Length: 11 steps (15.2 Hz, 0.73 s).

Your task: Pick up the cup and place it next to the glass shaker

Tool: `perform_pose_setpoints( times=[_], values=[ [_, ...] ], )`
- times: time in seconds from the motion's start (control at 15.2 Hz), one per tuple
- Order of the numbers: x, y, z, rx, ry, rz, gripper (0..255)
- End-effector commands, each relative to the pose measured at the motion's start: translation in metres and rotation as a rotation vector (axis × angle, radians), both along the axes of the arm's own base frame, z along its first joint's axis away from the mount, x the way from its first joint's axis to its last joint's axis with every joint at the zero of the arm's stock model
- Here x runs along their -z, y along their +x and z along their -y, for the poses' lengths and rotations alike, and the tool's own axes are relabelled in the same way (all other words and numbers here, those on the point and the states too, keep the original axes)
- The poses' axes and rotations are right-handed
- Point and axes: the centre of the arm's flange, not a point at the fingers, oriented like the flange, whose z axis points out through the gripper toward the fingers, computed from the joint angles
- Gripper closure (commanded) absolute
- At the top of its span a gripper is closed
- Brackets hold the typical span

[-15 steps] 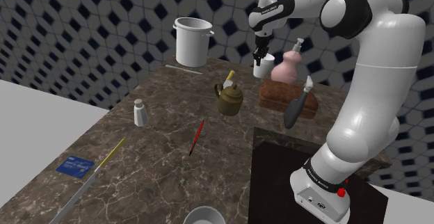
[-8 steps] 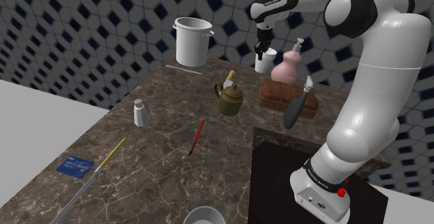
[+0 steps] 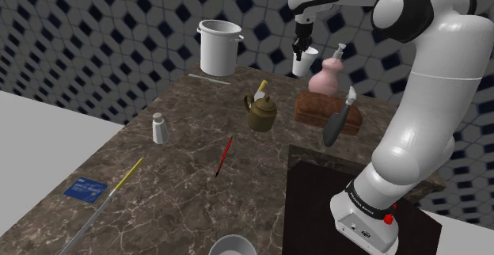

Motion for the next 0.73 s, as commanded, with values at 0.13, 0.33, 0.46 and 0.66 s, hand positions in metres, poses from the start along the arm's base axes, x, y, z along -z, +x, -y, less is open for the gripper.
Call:
perform_pose_setpoints(
  times=[0.13, 0.33, 0.46, 0.66],
  values=[
    [-0.022, -0.001, 0.0, 0.0, 0.0, 0.0, 255],
    [-0.038, -0.001, 0.0, 0.0, 0.0, 0.0, 255],
    [-0.048, -0.001, 0.0, 0.0, 0.0, 0.0, 255],
    [-0.064, -0.001, 0.0, 0.0, 0.0, 0.0, 255]
  ],
)
